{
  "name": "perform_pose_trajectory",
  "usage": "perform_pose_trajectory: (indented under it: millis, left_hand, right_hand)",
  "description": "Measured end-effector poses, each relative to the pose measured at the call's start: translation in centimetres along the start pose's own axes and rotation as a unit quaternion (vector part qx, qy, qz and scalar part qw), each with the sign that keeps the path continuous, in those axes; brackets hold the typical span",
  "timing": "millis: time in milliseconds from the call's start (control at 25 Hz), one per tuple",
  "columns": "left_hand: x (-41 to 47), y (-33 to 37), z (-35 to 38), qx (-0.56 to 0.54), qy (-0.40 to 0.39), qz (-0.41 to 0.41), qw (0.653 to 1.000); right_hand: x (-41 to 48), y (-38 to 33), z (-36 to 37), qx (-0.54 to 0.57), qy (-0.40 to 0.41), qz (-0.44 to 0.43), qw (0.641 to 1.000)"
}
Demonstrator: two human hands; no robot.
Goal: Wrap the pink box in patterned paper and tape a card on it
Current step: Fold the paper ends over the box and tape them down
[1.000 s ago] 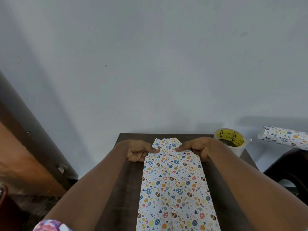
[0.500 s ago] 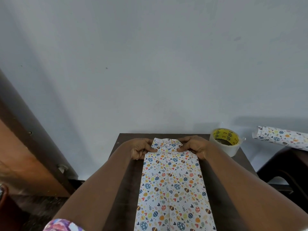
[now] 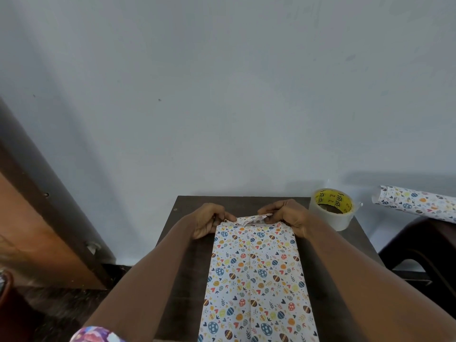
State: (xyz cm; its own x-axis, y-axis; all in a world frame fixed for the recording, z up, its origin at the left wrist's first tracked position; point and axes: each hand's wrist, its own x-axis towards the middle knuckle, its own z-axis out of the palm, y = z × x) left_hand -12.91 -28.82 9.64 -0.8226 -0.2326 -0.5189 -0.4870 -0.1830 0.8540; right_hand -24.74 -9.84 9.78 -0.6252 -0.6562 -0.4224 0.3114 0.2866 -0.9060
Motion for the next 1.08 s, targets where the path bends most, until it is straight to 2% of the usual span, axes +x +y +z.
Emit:
perform_pose_trajectory:
  millis: [80,240,360,520,640,720,840,920,1080]
  left_hand:
    - [-0.1,-0.1,0.0,-0.015,-0.007,0.004,1.000]
    - [0.0,-0.2,-0.1,0.023,-0.011,0.023,0.999]
    - [0.2,-0.3,-0.3,0.020,-0.015,0.022,0.999]
    - [0.2,-0.4,-0.7,0.054,-0.036,0.030,0.997]
    - [0.0,0.1,-1.0,0.135,-0.044,0.041,0.989]
    - [-0.1,0.4,-0.8,0.171,-0.032,0.062,0.983]
    - [-0.1,0.3,-0.4,0.200,-0.023,0.088,0.975]
    - [-0.3,0.0,-0.3,0.219,-0.021,0.107,0.970]
    - [-0.7,-0.7,-0.2,0.213,-0.014,0.154,0.965]
  right_hand:
    - [-0.1,0.1,-0.2,-0.010,0.006,0.005,1.000]
    - [0.0,0.4,-0.3,0.016,0.000,0.012,1.000]
    - [0.2,0.8,-0.4,-0.040,-0.001,-0.010,0.999]
    - [-0.2,0.7,-0.1,-0.017,0.012,-0.026,0.999]
    - [-0.4,0.8,0.2,-0.076,0.049,-0.072,0.993]
    - [-0.5,1.0,0.1,-0.109,0.029,-0.086,0.990]
    - [-0.8,0.8,-0.5,-0.152,-0.022,-0.053,0.987]
    - [-0.9,0.5,-0.4,-0.204,-0.028,-0.051,0.977]
    - [-1.4,0.8,0.6,-0.213,0.063,-0.105,0.969]
